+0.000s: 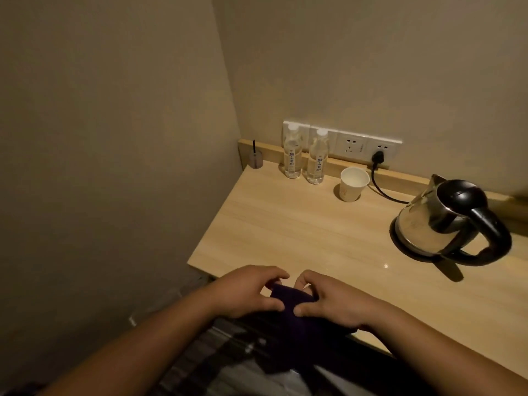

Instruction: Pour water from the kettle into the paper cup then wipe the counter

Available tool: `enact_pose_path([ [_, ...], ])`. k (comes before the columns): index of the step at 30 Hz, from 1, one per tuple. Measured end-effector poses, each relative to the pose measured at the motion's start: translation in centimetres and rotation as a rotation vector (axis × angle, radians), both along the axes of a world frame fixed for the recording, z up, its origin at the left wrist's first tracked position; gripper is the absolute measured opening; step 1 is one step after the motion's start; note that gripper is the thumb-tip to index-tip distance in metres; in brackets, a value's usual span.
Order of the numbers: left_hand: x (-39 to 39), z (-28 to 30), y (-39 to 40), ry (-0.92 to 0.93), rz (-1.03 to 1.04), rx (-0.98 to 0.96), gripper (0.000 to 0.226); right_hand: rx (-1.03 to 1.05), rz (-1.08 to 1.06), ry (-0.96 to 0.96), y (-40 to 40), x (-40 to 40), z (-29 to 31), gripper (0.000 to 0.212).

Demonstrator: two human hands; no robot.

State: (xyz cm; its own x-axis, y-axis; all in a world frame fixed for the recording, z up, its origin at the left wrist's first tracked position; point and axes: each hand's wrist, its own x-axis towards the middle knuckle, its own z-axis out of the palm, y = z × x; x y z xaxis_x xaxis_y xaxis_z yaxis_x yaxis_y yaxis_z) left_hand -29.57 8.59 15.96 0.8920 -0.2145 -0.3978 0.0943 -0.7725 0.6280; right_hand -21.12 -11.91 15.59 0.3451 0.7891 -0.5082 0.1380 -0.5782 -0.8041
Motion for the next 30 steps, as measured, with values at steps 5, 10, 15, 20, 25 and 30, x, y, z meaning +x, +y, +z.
enact_pose_path([
  [5,0.4,1.4,1.0,-0.115,-0.183,0.117,0.025,-0.030,0.097,-0.153,0.0,0.4,0.7,0.030],
  [10,1.3,-0.7,5.1,-0.130,-0.264,0.179,0.024,-0.135,0.129,-0.281,-0.3,1.3,-1.3,0.024],
  [15,5.8,-3.3,10.0,-0.318,-0.317,0.243,0.022,-0.187,-0.073,-0.439,3.0,3.1,-3.6,0.016],
  [20,11.7,-5.7,12.4,-0.608,-0.289,0.419,0.019,-0.162,-0.223,-1.061,7.1,7.5,-5.2,0.012],
  [25,11.9,-11.4,12.1,-0.549,-0.325,0.568,0.031,-0.263,-0.122,-1.239,8.5,8.0,-10.2,0.017],
  [30,8.0,-16.0,13.2,-0.491,-0.446,0.585,0.041,-0.222,-0.154,-0.994,7.8,2.9,-14.8,0.034],
])
